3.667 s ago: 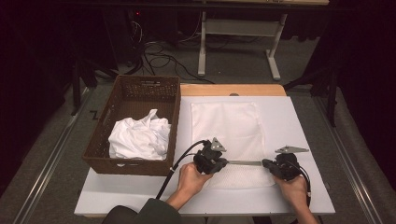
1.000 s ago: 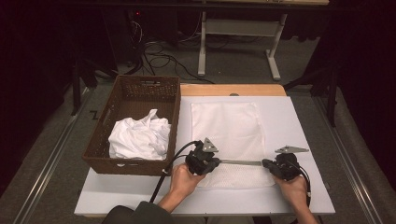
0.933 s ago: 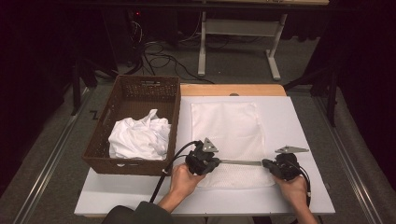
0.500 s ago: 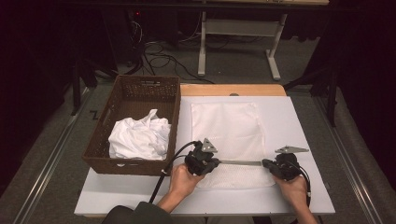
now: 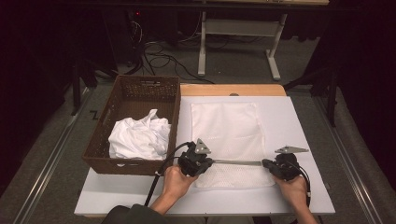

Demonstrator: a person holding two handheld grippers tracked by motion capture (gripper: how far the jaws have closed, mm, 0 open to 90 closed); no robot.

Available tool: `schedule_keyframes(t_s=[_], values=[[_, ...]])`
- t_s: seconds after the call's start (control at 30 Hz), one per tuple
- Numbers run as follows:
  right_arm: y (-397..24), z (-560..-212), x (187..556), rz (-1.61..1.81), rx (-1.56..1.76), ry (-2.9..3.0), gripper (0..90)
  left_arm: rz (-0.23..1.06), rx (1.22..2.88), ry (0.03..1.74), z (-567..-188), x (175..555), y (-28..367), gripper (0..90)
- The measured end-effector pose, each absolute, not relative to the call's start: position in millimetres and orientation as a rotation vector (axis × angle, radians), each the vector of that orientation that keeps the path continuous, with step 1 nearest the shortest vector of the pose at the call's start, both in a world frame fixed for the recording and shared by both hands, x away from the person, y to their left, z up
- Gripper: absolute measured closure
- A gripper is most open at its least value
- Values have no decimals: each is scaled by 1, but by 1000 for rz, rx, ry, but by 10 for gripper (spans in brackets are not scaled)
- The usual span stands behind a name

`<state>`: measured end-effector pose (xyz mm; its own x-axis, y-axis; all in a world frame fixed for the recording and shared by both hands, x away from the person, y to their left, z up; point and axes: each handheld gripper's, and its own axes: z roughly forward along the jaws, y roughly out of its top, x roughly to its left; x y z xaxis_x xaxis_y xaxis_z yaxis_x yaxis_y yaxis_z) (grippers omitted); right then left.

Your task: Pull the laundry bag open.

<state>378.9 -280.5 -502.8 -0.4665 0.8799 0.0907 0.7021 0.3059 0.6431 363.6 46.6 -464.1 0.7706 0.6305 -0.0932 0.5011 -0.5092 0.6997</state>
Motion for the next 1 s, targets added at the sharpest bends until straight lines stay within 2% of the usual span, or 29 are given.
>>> schedule_keyframes(t_s=[0.43, 1.0], values=[[-281, -503, 379, 914, 1433, 2299, 881, 277, 2263, 815, -466, 359, 44, 861], [-280, -503, 379, 908, 1425, 2293, 882, 353, 2288, 847, -467, 350, 63, 860]])
